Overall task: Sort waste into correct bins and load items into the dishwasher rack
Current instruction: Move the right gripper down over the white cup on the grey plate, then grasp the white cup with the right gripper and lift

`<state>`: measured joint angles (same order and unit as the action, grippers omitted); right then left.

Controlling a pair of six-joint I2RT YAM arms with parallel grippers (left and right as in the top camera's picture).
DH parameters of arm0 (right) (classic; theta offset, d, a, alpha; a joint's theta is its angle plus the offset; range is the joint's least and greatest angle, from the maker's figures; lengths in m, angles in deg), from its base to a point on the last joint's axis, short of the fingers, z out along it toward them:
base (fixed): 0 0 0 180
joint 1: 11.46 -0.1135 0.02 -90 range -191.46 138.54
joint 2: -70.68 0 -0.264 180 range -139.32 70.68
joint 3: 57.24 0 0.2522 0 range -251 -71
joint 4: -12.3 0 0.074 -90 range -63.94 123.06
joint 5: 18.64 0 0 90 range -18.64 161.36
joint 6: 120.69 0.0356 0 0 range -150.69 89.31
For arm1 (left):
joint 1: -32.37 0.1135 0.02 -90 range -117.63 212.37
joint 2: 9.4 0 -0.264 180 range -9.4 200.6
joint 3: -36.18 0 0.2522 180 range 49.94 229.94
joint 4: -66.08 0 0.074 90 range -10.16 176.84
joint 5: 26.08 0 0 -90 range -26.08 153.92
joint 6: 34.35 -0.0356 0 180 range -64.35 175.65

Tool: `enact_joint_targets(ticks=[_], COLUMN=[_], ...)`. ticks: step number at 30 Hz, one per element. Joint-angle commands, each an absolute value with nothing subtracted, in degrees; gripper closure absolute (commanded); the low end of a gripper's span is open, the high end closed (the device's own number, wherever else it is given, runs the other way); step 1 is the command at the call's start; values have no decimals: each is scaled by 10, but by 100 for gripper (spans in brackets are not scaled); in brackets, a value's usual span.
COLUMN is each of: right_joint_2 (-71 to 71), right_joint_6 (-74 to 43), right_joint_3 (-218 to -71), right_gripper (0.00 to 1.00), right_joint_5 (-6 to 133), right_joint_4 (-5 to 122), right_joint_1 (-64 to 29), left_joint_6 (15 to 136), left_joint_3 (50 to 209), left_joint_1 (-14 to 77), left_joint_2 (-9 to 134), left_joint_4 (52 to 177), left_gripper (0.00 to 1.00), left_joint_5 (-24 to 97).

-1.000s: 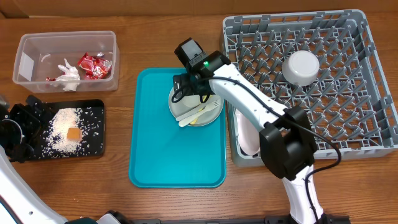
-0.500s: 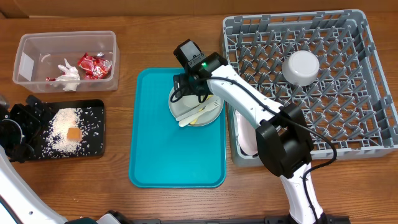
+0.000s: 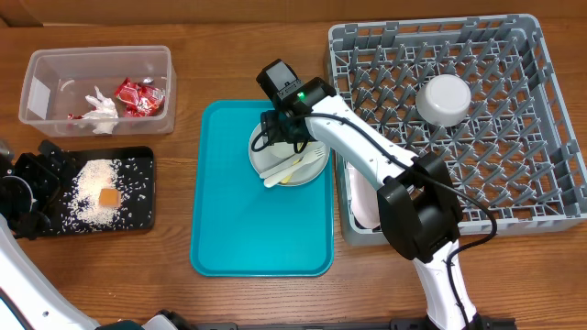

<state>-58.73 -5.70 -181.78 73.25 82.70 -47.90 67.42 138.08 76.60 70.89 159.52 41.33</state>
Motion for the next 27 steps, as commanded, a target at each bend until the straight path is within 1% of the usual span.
enact_joint_targets(ticks=[1, 6, 12, 14, 16, 23, 25, 27], right_joint_2=[-586, -586, -586, -586, -585, -577, -574, -567], right_joint_6=[-55, -56, -56, -56, -56, -56, -56, -56], right_joint_3=[-1824, -1824, -1826, -1835, -1847, -1913, -1935, -1956], right_gripper=[29, 36, 36, 38, 44, 45, 48, 48], right_joint_5=[739, 739, 739, 739, 739, 739, 739, 739], right_joint_4=[827, 825, 826, 834, 843, 890, 907, 924], right_joint_1=[-482, -482, -482, -481, -479, -471, -468, -464], left_joint_6=[661, 661, 661, 661, 661, 661, 661, 661], left_joint_3=[1377, 1377, 1377, 1377, 1377, 1377, 1377, 1377], left_joint_1=[761, 761, 761, 761, 761, 761, 761, 761], left_joint_2=[708, 708, 708, 708, 708, 708, 708, 708], left_joint_4=[1595, 1595, 1595, 1595, 1595, 1595, 1595, 1595], left_gripper=[0, 0, 0, 0, 0, 0, 0, 0], left_joint_5=[402, 402, 402, 402, 402, 402, 402, 402])
